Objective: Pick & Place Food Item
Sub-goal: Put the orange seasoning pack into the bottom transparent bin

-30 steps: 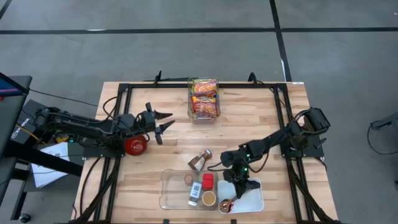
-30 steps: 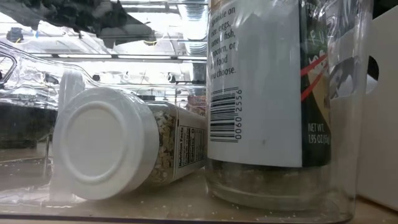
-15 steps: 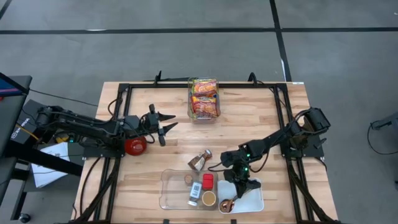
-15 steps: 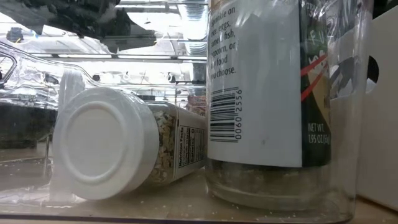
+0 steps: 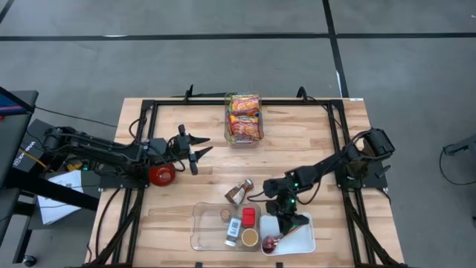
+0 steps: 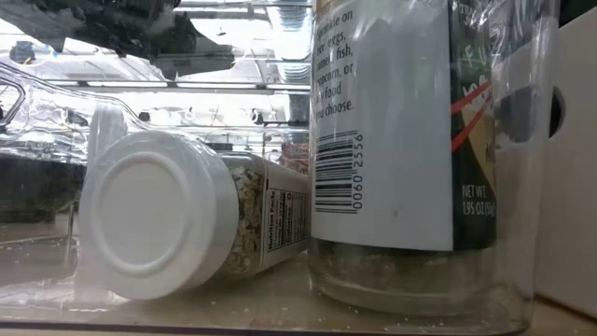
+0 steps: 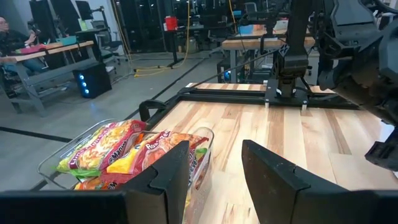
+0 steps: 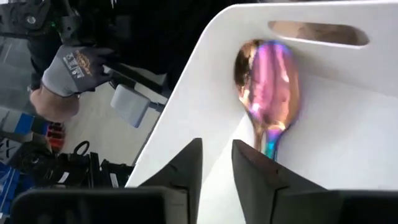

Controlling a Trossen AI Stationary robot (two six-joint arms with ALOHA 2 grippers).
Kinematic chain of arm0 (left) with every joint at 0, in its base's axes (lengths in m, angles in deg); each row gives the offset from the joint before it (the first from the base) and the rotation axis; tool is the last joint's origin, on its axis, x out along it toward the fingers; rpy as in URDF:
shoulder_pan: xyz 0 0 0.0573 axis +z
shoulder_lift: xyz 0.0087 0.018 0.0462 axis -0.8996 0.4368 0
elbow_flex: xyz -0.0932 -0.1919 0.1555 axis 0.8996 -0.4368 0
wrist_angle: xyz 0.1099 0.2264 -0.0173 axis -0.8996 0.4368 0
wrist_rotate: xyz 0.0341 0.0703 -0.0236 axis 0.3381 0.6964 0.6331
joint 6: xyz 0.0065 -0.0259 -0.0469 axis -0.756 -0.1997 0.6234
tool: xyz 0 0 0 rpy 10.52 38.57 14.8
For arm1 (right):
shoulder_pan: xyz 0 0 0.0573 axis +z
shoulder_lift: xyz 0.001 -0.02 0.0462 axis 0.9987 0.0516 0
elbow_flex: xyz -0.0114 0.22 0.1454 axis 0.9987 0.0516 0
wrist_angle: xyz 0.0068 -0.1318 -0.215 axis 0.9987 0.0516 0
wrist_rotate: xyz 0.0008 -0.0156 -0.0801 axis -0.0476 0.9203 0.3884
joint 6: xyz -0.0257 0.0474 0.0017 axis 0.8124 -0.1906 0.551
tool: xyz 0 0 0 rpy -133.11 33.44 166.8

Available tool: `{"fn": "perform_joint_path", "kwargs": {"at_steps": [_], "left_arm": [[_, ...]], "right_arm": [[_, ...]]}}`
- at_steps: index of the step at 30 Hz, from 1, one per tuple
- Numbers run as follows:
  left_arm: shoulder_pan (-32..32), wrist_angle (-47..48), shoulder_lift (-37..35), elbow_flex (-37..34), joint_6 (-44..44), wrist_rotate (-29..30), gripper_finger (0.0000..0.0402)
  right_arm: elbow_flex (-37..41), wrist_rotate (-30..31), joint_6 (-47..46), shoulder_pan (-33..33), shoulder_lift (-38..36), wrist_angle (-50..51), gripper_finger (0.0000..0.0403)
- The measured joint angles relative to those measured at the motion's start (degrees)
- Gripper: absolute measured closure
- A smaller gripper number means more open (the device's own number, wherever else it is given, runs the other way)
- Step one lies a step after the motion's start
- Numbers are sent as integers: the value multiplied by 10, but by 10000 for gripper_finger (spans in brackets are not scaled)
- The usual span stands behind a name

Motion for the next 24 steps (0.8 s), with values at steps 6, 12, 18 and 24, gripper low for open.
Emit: {"fn": "perform_joint_path", "kwargs": {"at_steps": [6, 12, 18, 24], "left_arm": [[0, 0, 0, 0, 0, 0, 261], [0, 0, 0, 0, -5, 0, 261], [0, 3, 0, 0, -7, 0, 261], [0, 6, 0, 0, -19, -45, 261]], "right_arm": [[0, 0, -6, -13, 0, 0, 309], [1, -1, -12, -28, -20, 14, 308], [0, 0, -12, -48, -71, 37, 308], [0, 50, 9, -73, -143, 74, 307]]}}
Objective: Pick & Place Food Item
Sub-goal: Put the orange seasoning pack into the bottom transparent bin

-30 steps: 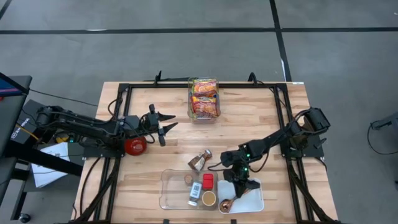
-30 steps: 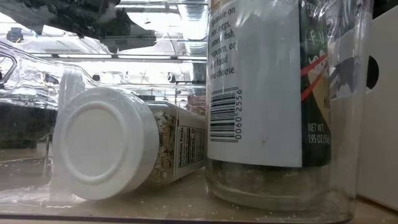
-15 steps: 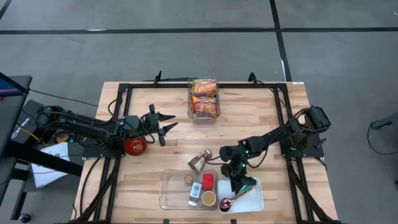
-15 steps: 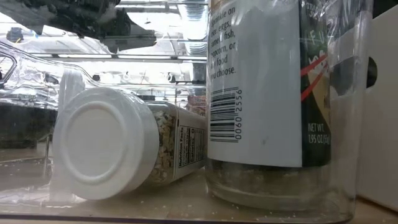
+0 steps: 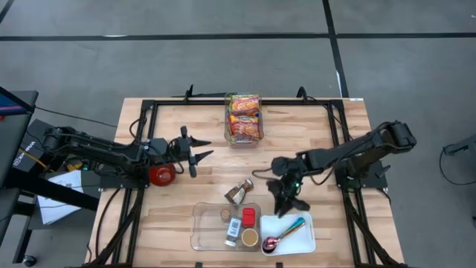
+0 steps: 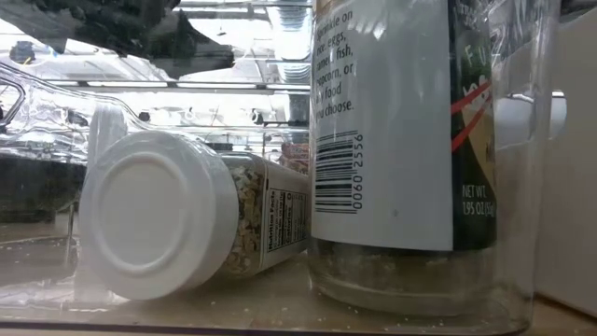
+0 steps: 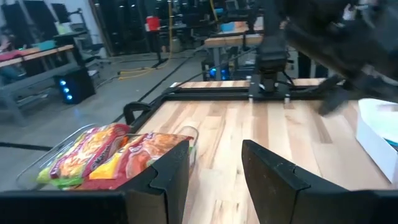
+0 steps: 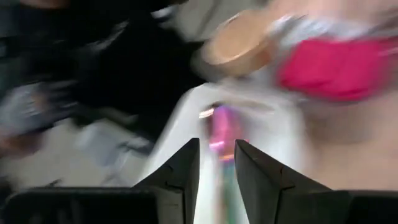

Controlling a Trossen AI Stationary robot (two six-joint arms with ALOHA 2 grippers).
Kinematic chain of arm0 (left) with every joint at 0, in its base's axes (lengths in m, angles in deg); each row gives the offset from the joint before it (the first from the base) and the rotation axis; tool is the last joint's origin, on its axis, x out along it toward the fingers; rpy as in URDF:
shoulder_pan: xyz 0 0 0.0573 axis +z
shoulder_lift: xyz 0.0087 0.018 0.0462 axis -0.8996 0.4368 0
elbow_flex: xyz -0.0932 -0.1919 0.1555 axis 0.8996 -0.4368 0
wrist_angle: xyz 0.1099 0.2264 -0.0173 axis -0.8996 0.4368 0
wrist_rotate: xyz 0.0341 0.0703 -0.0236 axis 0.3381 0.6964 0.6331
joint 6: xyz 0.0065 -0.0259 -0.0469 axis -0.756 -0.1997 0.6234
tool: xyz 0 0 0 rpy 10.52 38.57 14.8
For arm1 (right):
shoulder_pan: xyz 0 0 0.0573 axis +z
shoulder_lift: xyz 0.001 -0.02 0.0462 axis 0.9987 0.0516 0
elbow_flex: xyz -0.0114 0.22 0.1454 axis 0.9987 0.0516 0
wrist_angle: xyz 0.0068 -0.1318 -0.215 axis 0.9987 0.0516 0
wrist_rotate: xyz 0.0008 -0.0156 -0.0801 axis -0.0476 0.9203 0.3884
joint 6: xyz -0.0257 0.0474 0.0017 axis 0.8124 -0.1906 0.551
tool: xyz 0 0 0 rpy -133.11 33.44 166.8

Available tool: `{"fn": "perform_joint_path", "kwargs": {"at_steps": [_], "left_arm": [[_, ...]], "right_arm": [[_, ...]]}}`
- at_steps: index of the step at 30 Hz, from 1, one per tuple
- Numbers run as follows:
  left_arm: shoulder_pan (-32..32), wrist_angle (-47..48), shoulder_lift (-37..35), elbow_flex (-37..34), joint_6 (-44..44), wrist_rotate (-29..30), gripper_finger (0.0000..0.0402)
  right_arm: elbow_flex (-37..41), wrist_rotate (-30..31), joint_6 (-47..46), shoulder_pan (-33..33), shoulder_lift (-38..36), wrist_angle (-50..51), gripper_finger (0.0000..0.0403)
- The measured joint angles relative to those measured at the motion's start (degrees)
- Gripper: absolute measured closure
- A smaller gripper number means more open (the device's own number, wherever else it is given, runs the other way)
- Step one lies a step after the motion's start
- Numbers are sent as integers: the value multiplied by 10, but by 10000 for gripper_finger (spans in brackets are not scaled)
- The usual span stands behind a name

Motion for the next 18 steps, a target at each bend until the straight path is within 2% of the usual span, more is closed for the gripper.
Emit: {"fn": "perform_joint_path", "kwargs": {"at_steps": [7, 9, 11, 18], "left_arm": [[0, 14, 0, 0, -21, -5, 261], [0, 24, 0, 0, -21, -5, 261], [0, 32, 0, 0, -18, -5, 261], [0, 51, 0, 0, -3, -5, 261]], "right_arm": [[0, 243, 84, -48, -76, 58, 307], [0, 296, 107, -56, -80, 62, 307], [2, 316, 115, -63, -74, 59, 307], [29, 314, 88, -90, 15, -27, 307]]}}
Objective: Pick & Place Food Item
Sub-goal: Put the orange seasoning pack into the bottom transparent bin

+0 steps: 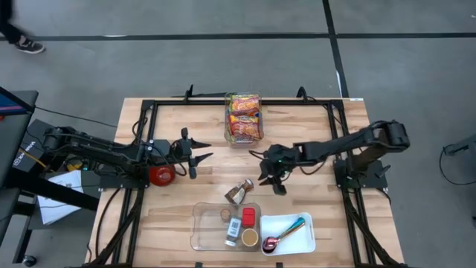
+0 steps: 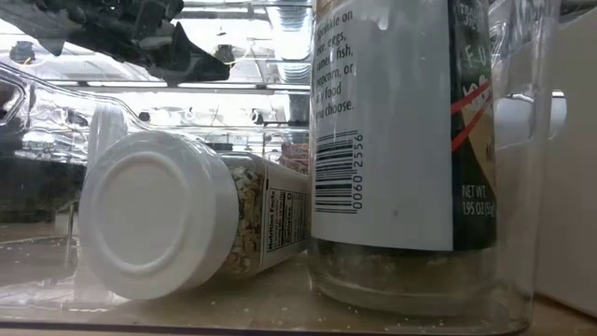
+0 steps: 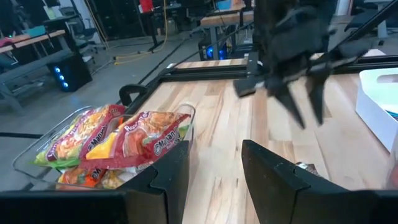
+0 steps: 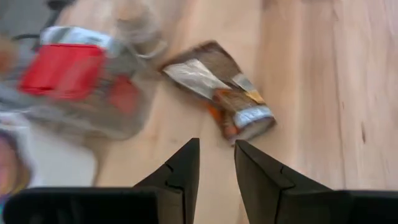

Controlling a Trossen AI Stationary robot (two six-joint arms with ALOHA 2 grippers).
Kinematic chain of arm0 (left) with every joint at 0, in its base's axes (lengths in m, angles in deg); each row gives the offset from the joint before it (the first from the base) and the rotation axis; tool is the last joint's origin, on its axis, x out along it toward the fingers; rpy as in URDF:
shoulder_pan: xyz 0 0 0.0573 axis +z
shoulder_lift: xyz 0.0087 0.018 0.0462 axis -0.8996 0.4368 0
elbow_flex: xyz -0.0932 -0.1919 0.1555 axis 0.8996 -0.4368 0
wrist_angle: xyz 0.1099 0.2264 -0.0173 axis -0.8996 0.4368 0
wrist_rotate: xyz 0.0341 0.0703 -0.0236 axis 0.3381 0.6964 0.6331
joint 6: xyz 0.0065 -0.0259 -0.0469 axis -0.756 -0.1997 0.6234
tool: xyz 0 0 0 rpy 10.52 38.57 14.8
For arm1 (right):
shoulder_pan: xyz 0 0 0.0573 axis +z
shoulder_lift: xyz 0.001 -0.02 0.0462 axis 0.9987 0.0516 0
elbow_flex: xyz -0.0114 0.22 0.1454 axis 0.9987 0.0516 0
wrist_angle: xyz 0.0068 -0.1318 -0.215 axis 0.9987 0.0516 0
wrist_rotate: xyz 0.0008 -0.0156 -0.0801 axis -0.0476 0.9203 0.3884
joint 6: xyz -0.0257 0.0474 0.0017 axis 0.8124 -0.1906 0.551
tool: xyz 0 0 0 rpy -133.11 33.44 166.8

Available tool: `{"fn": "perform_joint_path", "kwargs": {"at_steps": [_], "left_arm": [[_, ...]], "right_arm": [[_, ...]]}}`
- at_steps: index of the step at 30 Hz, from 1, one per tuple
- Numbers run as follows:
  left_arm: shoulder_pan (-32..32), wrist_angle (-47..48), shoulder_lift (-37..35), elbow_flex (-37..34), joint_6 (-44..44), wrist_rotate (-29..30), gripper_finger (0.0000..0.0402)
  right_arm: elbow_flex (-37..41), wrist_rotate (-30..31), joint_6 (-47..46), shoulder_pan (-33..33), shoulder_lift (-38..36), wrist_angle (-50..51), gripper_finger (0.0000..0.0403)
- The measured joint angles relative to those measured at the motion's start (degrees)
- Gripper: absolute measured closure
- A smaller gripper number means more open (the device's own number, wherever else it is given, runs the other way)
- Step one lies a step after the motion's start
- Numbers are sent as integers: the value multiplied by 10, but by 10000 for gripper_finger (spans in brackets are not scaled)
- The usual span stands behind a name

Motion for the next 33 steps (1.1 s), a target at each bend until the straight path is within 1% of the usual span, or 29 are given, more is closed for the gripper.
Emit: {"fn": "perform_joint_path", "kwargs": {"at_steps": [5, 11, 15, 18, 25, 31, 33], "left_arm": [[1, -3, 0, 0, 0, 2, 261], [1, -12, 0, 0, 5, 4, 261], [1, -15, 0, 0, 10, 4, 261], [1, -15, 0, 0, 17, 4, 261], [1, -15, 0, 0, 18, 3, 261], [1, -15, 0, 0, 17, 3, 261], [1, -15, 0, 0, 16, 3, 261]], "right_arm": [[4, -4, -51, -25, 51, -40, 307], [4, -6, -83, -22, 80, -84, 307], [8, -25, -93, -22, 81, -94, 307], [30, -35, -116, -24, 80, -135, 307], [89, -35, -194, -40, 80, -248, 307], [92, -38, -228, -37, 103, -279, 307], [92, -51, -235, -38, 119, -290, 307]]}}
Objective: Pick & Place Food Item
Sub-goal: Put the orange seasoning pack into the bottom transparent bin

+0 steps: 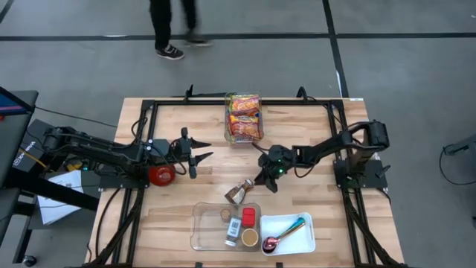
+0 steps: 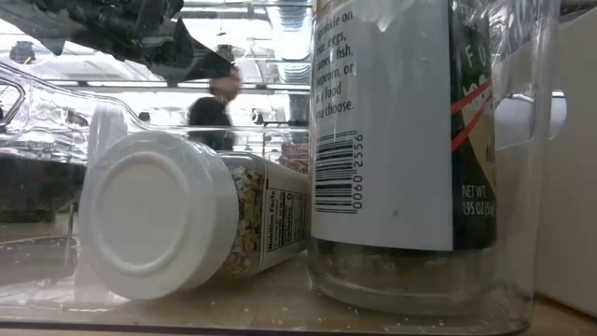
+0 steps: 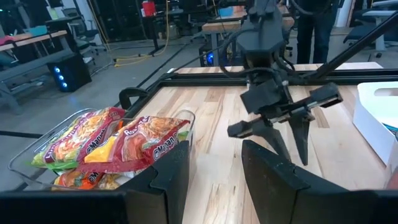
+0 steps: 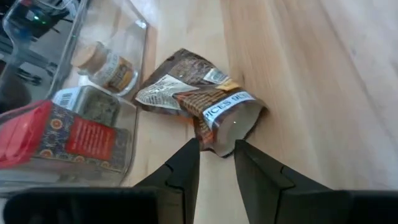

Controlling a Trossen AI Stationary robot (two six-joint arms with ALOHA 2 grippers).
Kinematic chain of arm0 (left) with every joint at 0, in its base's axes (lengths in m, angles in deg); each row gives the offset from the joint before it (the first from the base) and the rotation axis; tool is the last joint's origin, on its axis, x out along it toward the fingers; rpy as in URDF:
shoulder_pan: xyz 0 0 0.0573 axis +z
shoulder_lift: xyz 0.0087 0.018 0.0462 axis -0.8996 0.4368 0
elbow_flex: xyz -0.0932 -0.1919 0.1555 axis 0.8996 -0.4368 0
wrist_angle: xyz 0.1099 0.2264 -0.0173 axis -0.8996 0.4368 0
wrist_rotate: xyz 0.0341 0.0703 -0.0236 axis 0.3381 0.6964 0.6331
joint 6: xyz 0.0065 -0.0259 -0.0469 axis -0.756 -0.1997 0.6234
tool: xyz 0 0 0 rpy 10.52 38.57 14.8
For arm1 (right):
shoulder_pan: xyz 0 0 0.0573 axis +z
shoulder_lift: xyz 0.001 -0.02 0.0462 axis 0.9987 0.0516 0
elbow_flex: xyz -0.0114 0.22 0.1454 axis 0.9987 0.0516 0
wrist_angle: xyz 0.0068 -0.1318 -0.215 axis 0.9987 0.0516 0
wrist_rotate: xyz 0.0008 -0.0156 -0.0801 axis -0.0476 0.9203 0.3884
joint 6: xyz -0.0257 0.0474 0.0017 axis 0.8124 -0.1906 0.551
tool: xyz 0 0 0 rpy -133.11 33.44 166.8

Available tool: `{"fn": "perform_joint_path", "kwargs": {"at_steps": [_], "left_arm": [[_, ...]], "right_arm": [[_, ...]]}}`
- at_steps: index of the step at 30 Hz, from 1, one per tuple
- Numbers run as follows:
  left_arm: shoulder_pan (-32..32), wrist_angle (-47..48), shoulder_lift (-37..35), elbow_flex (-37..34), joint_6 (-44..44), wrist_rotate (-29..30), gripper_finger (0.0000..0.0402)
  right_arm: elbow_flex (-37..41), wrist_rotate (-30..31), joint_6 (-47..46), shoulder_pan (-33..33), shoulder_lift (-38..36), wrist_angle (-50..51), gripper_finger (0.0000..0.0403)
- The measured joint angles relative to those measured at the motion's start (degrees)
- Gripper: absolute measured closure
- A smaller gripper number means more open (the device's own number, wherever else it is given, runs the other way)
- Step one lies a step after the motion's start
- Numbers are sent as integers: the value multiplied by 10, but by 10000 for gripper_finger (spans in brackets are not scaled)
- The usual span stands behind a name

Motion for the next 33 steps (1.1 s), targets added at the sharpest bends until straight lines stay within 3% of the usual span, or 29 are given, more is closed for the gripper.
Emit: {"fn": "perform_joint_path", "kwargs": {"at_steps": [10, 33], "left_arm": [[0, 5, 0, 0, -1, -2, 261], [0, 15, 0, 0, -1, -4, 261]], "right_arm": [[-27, -30, -15, 0, 65, -45, 307], [-29, -22, -29, -14, 66, -57, 307]]}}
